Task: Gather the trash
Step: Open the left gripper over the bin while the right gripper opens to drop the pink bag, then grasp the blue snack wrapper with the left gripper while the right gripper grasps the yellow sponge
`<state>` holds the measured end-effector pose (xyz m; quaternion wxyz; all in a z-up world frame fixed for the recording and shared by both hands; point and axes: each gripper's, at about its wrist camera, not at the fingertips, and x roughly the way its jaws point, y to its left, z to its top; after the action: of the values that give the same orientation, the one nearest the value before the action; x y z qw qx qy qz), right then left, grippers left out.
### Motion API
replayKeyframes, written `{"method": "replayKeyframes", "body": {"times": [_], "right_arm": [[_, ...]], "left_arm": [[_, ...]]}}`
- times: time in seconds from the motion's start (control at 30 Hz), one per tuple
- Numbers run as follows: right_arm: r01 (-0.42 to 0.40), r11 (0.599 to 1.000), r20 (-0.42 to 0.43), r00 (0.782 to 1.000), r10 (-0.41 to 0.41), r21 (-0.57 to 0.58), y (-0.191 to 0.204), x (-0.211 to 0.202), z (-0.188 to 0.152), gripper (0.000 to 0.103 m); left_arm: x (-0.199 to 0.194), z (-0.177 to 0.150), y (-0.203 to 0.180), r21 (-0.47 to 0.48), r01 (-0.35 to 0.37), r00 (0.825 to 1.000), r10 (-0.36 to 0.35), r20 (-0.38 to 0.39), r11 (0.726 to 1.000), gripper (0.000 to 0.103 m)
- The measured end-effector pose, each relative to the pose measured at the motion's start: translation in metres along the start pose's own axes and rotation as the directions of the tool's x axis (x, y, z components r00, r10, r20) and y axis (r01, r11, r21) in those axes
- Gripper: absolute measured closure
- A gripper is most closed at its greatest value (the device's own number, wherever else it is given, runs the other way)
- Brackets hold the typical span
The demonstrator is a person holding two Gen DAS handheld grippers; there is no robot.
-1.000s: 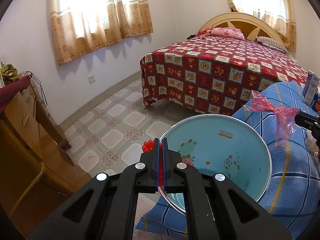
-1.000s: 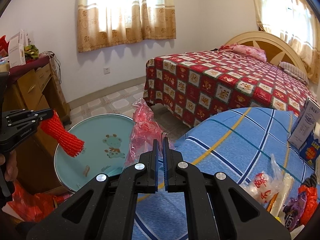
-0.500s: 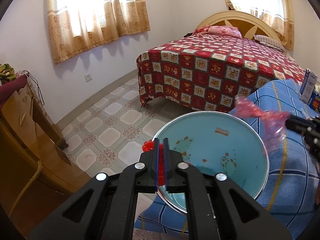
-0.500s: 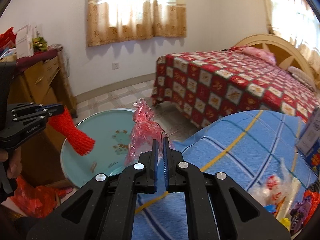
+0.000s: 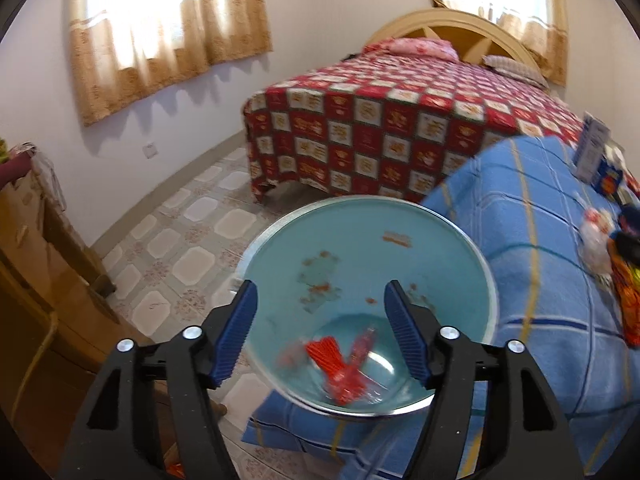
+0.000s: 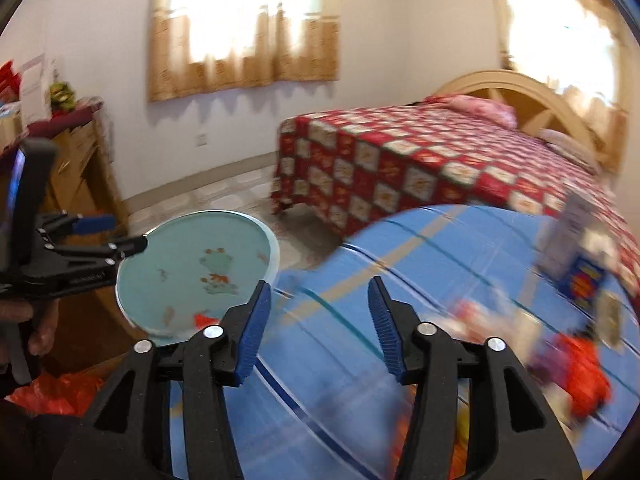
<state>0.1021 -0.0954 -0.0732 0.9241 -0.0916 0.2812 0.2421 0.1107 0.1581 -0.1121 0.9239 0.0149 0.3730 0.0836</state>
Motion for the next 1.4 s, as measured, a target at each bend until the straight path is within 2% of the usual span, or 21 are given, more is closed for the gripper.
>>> {"method": "replayKeyframes", "body": {"times": [0.1,0.17,0.2,0.23,0.27,0.4,0.53,0.67,0.83,0.9,1.0,1.17,1.4], "right_arm": [[0.11,0.992,0.024,0.993,-0.112,0.054,-0.032,-0.051,-0.021,0.049],[0.201,0.975,0.027,0.979,-0.204,0.096,-0.055,-0.081,-0.038,0.049],[0.265,0.954,0.015,0.963,-0.269,0.142,-0.074,-0.101,-0.052,0.049],[0.291,0.942,0.006,0.955,-0.296,0.169,-0.084,-0.109,-0.058,0.049],[0.344,0.914,-0.028,0.938,-0.347,0.216,-0.102,-0.122,-0.073,0.049],[0.435,0.852,-0.135,0.9,-0.414,0.292,-0.133,-0.135,-0.116,0.049],[0.442,0.829,-0.204,0.896,-0.394,0.343,-0.143,-0.132,-0.149,0.049],[0.414,0.834,-0.217,0.909,-0.357,0.364,-0.144,-0.127,-0.164,0.049],[0.403,0.832,-0.199,0.915,-0.352,0.381,-0.147,-0.126,-0.165,0.049],[0.396,0.832,-0.191,0.918,-0.348,0.388,-0.149,-0.127,-0.166,0.05],[0.385,0.838,-0.187,0.923,-0.338,0.387,-0.149,-0.125,-0.165,0.057],[0.364,0.841,-0.184,0.931,-0.315,0.401,-0.151,-0.123,-0.165,0.058],[0.369,0.836,-0.178,0.929,-0.324,0.405,-0.152,-0.131,-0.162,0.059]], "left_arm": [[-0.002,-0.005,-0.03,0.052,0.056,0.998,-0.056,-0.008,0.997,0.034],[-0.004,-0.01,-0.05,0.088,0.092,0.996,-0.091,-0.011,0.992,0.034],[-0.005,-0.012,-0.06,0.105,0.11,0.994,-0.109,-0.015,0.988,0.034],[-0.006,-0.013,-0.069,0.117,0.124,0.992,-0.123,-0.019,0.985,0.034],[-0.007,-0.014,-0.081,0.132,0.144,0.99,-0.142,-0.024,0.981,0.034],[-0.014,-0.019,-0.122,0.18,0.209,0.978,-0.206,-0.032,0.961,0.034],[-0.024,-0.019,-0.157,0.217,0.256,0.966,-0.256,-0.026,0.942,0.034],[-0.029,-0.018,-0.183,0.226,0.291,0.956,-0.293,-0.025,0.93,0.034],[-0.032,-0.012,-0.206,0.224,0.324,0.944,-0.329,-0.016,0.919,0.034],[-0.029,-0.009,-0.214,0.231,0.323,0.944,-0.329,-0.015,0.918,0.034],[-0.025,-0.007,-0.223,0.233,0.332,0.942,-0.335,-0.027,0.914,0.034],[-0.029,-0.005,-0.225,0.225,0.345,0.937,-0.35,-0.021,0.911,0.034],[-0.035,0.004,-0.226,0.233,0.341,0.936,-0.351,0.003,0.911,0.034]]}}
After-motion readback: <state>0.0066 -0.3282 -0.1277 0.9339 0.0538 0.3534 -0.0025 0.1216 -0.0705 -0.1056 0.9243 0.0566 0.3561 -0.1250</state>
